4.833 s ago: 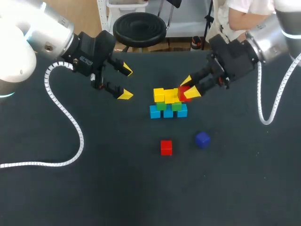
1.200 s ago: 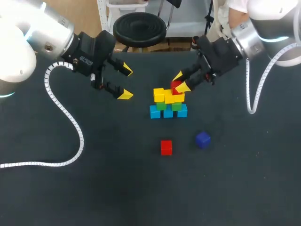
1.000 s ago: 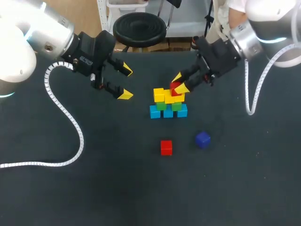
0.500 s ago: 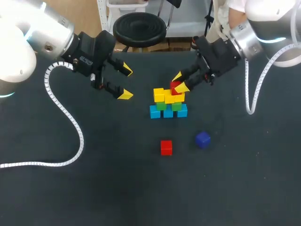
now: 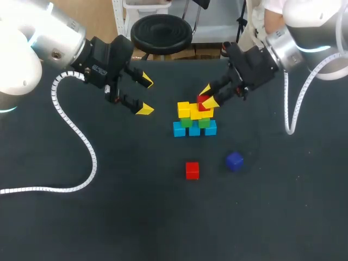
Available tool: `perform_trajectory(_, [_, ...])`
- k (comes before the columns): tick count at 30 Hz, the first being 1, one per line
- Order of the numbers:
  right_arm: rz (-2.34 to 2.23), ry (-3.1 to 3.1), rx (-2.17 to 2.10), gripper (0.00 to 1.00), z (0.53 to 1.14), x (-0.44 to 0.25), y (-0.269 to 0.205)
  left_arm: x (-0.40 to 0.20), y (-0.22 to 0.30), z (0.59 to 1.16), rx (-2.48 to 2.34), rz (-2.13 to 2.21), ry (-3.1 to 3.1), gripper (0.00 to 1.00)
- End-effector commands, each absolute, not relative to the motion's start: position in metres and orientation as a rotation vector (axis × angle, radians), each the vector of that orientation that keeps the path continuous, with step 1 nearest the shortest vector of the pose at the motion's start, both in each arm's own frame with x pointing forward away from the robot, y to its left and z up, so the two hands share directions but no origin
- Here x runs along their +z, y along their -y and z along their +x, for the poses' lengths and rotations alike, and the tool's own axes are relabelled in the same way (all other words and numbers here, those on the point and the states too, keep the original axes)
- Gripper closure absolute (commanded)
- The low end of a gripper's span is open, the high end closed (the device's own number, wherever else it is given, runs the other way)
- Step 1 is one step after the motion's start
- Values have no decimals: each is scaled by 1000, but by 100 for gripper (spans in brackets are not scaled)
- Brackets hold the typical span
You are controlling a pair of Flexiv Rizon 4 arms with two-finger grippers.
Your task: Place the blue cubes, place green cubes on the blue cubes, place the yellow cubes on the green cubes, then place the red cubes on the yellow cubes, and place purple cube on the red cubes.
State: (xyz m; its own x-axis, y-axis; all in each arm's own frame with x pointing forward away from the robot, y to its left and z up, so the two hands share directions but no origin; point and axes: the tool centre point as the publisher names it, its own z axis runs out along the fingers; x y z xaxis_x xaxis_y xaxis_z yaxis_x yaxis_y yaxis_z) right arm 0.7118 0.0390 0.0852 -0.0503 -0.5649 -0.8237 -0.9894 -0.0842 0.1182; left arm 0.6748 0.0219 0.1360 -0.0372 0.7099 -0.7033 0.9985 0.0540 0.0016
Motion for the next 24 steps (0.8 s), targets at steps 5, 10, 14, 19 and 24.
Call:
perform_trajectory(5, [-1697,-1651,1009,100,712,89,-39,136,-23,676,-703,1711,-1800,0])
perform_trajectory(10, [-1703,-1651,1013,100,714,87,-40,136,-23,676,-703,1711,-1800,0])
perform_trajectory(14, [-1708,-1650,1020,100,714,86,-42,136,-23,676,-703,1711,-1800,0])
perform_trajectory(19, [-1714,-1648,1020,100,715,86,-42,136,-23,676,-703,1711,-1800,0])
perform_trajectory(24, [-1718,-1648,1014,100,715,87,-42,136,-23,676,-703,1711,-1800,0])
